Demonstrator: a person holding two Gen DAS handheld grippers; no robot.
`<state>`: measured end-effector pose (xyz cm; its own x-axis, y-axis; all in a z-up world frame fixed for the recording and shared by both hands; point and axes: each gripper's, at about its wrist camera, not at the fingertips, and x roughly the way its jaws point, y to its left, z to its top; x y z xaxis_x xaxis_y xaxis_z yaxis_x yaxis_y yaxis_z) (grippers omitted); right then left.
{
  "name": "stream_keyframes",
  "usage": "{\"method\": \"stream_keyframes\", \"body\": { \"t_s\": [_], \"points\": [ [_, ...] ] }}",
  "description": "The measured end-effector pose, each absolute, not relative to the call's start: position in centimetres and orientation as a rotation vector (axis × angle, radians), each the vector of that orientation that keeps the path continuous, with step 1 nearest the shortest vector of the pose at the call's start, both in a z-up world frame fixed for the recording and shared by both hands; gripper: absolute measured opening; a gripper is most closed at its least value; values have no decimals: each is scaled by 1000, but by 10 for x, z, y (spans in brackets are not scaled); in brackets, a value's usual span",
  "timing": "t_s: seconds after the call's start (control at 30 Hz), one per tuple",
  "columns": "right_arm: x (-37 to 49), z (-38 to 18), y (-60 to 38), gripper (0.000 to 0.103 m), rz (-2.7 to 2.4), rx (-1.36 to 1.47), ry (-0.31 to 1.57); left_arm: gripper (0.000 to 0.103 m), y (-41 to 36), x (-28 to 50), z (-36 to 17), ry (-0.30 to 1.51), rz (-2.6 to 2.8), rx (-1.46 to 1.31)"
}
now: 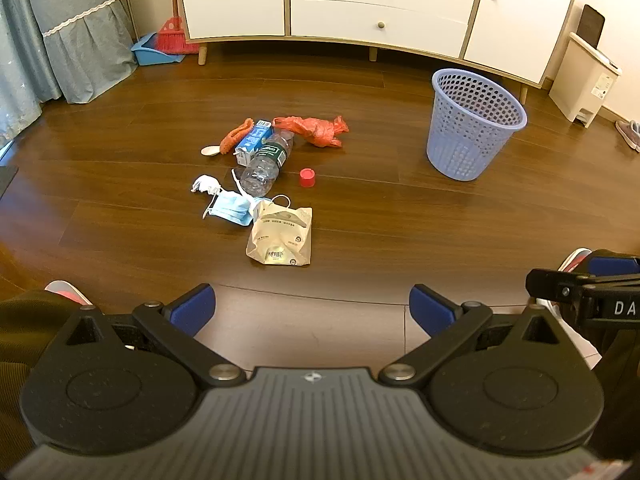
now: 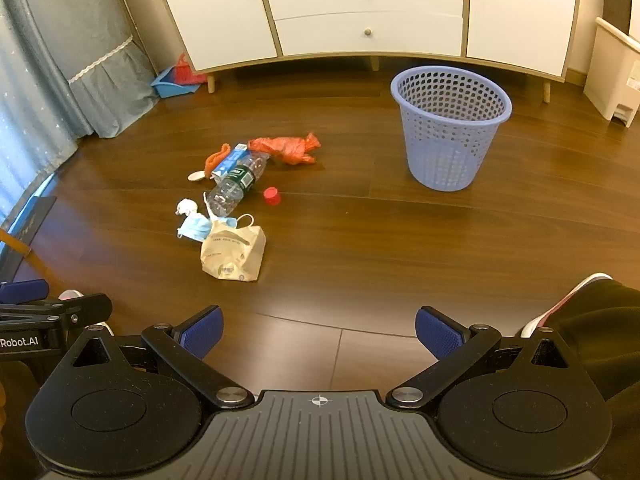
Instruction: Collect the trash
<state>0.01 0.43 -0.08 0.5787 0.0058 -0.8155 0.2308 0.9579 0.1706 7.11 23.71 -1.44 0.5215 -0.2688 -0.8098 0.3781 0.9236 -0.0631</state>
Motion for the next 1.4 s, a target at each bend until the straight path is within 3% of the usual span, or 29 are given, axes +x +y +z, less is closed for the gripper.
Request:
{"method": "stream_keyframes", "body": {
  "t_s": [1.4],
  "points": [
    [6, 1, 3, 100, -133, 267, 945, 102, 231, 81, -14, 947, -397, 133]
  ]
}}
